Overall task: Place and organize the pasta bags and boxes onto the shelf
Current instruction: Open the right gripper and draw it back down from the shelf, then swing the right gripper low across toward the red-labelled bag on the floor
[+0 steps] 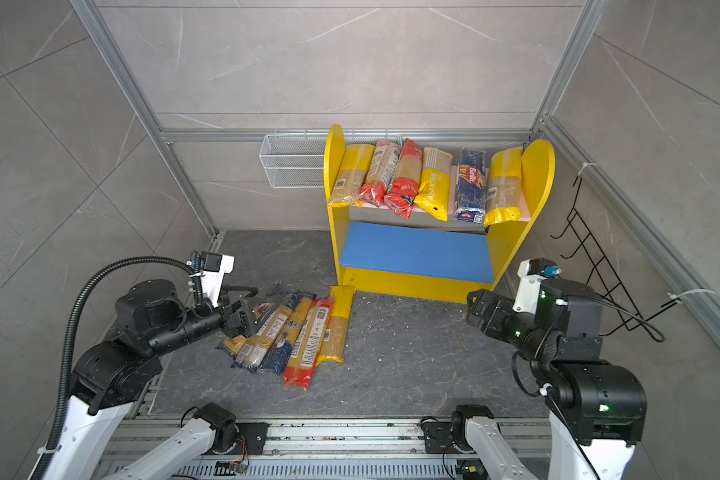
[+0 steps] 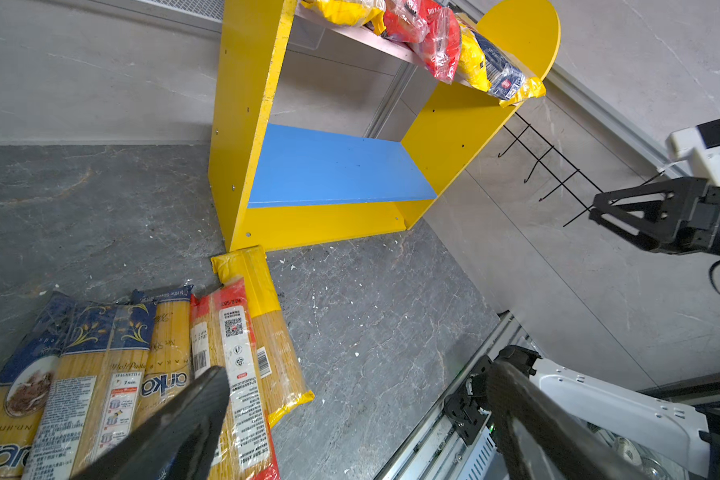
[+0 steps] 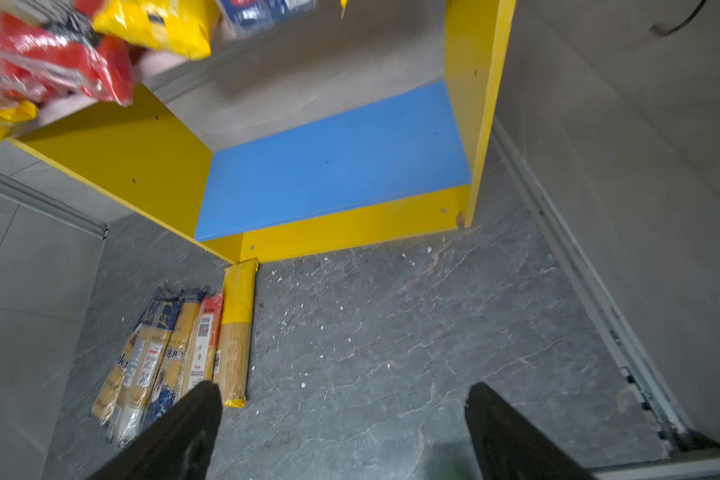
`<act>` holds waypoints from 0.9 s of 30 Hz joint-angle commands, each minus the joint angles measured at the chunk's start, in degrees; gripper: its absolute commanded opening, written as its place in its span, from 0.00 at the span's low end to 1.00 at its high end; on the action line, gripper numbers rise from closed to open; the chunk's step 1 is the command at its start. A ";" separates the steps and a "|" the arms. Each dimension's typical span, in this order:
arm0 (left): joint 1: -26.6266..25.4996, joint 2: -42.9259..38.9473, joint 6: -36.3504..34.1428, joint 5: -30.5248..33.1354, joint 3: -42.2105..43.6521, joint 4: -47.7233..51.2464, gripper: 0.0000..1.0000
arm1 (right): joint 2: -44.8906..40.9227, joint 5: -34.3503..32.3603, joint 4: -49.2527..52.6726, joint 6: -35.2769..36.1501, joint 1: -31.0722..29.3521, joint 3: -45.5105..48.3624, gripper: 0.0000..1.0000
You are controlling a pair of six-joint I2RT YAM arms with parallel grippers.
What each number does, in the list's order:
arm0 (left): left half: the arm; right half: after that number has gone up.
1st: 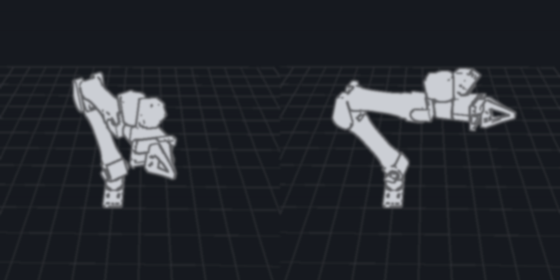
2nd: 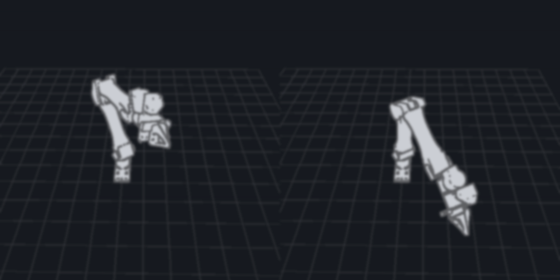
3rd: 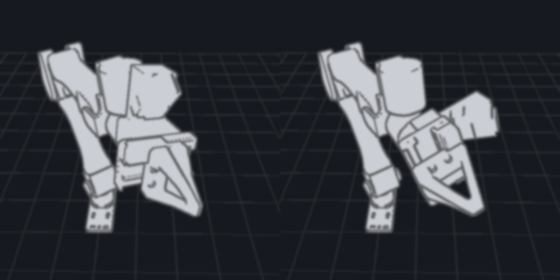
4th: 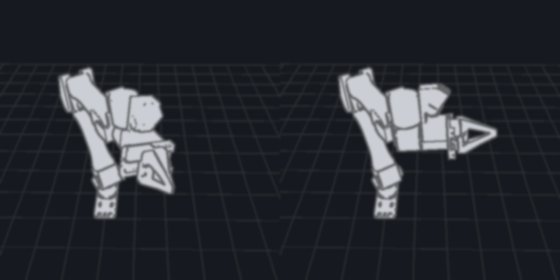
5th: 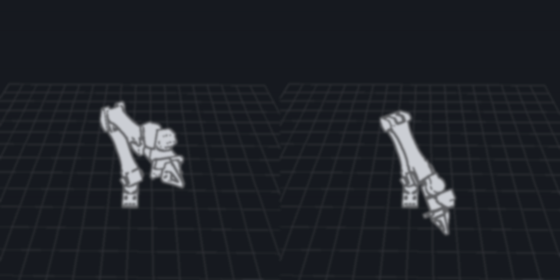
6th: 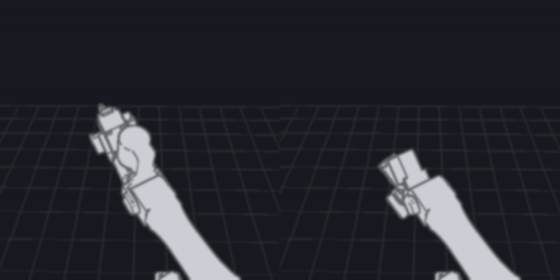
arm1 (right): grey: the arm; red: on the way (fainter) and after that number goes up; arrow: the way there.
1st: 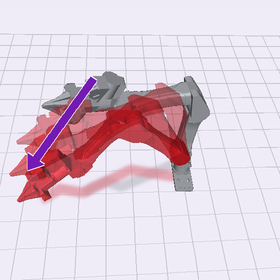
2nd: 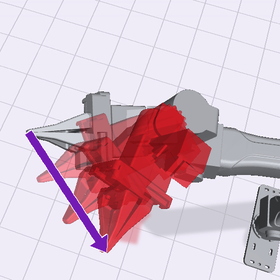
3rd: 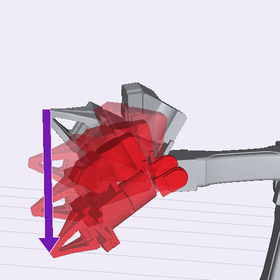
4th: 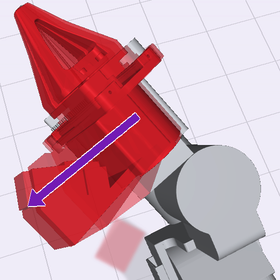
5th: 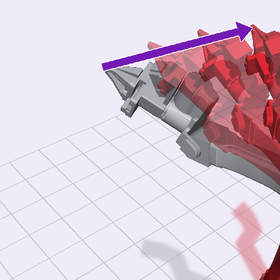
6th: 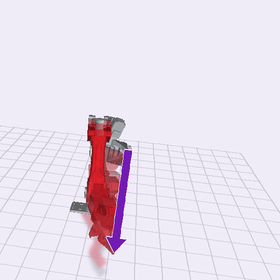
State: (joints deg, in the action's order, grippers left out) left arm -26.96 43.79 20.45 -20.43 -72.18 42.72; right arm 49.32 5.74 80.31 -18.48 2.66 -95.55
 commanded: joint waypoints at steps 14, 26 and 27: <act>0.24 -5.48 5.22 0.23 5.25 1.22 1.00 | -5.21 12.38 -6.23 -4.62 0.16 23.98 0.96; 0.24 -3.53 8.71 1.91 7.41 -2.79 1.00 | -3.67 18.17 -14.25 -4.86 -0.13 36.13 0.94; 0.24 -3.22 8.86 2.05 7.26 -2.97 1.00 | -2.44 18.23 -15.17 -4.65 -0.26 36.07 0.94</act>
State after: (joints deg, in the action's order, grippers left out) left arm -26.96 39.77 27.92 -19.33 -63.66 43.05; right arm 44.71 22.02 69.73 -23.38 2.66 -60.03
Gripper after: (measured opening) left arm 0.998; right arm 0.944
